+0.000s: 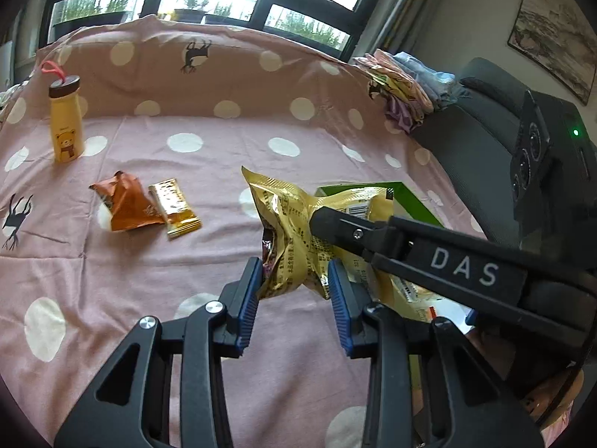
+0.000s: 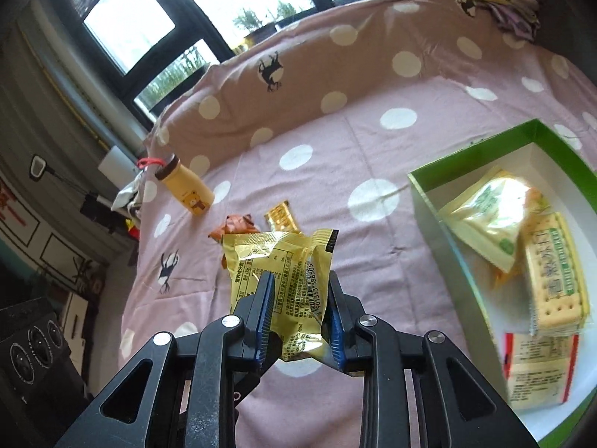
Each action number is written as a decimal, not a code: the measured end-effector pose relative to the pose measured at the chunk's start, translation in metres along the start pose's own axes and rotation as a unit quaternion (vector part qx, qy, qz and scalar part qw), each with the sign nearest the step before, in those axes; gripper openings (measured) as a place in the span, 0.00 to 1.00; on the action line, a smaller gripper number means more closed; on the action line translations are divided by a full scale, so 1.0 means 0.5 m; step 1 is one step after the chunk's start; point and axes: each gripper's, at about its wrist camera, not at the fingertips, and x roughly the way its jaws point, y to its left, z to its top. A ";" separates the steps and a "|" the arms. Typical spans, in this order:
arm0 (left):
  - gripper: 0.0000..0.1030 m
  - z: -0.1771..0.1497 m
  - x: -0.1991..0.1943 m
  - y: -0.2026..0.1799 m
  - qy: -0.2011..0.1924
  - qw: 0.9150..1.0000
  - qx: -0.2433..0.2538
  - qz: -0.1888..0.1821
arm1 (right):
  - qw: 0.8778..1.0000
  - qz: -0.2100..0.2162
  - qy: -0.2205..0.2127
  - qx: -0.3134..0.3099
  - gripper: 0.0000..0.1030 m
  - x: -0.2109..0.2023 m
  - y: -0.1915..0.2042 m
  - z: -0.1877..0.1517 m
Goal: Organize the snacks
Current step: 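Carry the gold foil packet with the right tool and drop into the box, then move the right tool to the orange packet and grasp it, then carry the orange packet with the right tool and release into the box, then move the right tool to the small gold bar packet and grasp it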
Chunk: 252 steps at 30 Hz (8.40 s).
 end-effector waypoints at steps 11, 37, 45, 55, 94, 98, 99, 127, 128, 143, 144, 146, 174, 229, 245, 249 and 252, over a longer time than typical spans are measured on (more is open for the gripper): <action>0.33 0.033 0.091 -0.172 0.027 0.994 0.089 -0.063 | 0.991 -0.057 -0.076 0.095 0.29 -0.118 -0.156 0.024; 0.69 0.003 0.180 -0.224 0.091 0.989 0.068 -0.094 | 0.948 -0.194 -0.090 0.235 0.34 -0.181 -0.338 0.003; 0.87 0.018 0.094 -0.139 0.050 0.998 0.040 -0.026 | 0.945 -0.219 -0.129 0.205 0.65 -0.207 -0.296 0.008; 0.99 -0.003 -0.024 0.051 0.011 0.991 -0.021 0.133 | 0.958 -0.187 -0.171 0.133 0.77 -0.214 -0.194 0.021; 0.99 -0.053 -0.115 0.367 0.027 0.947 -0.198 0.253 | 0.977 -0.033 0.086 -0.192 0.57 0.461 0.244 0.027; 0.99 -0.053 -0.114 0.366 0.027 0.948 -0.198 0.246 | 0.975 -0.025 0.088 -0.203 0.48 0.448 0.247 0.021; 0.99 -0.053 -0.113 0.365 0.027 0.950 -0.198 0.242 | 0.974 -0.025 0.091 -0.204 0.46 0.442 0.248 0.020; 0.53 -0.030 -0.060 0.156 0.021 0.998 -0.059 -0.023 | 0.982 0.157 0.109 -0.004 0.44 0.145 0.097 -0.033; 0.52 -0.024 -0.057 0.145 0.020 0.998 -0.048 -0.023 | 0.982 0.158 0.103 0.000 0.44 0.136 0.090 -0.030; 0.50 0.046 0.022 -0.085 0.017 0.993 0.083 -0.084 | 0.986 0.129 -0.040 0.094 0.44 -0.048 -0.095 0.035; 0.43 0.049 0.036 -0.103 0.022 0.991 0.091 -0.095 | 0.986 0.123 -0.050 0.103 0.45 -0.059 -0.113 0.036; 0.35 0.049 0.065 -0.141 0.038 0.985 0.107 -0.129 | 0.986 0.091 -0.073 0.120 0.45 -0.083 -0.145 0.038; 0.61 0.016 0.139 -0.155 0.085 0.992 0.081 -0.054 | 0.948 -0.168 -0.145 0.229 0.62 -0.165 -0.304 0.024; 0.89 -0.082 -0.065 0.361 0.081 0.948 -0.243 0.190 | 0.982 -0.079 0.125 -0.119 0.35 0.202 0.118 -0.089; 0.70 -0.087 -0.001 0.284 0.122 0.966 -0.195 0.119 | 0.989 0.006 0.146 0.010 0.37 0.185 0.017 -0.076; 0.54 -0.097 0.035 0.255 0.147 0.968 -0.181 0.089 | 0.987 0.027 0.154 0.035 0.37 0.198 0.004 -0.073; 0.49 -0.097 0.046 0.241 0.141 0.971 -0.166 0.095 | 0.986 0.032 0.161 0.035 0.37 0.210 0.006 -0.075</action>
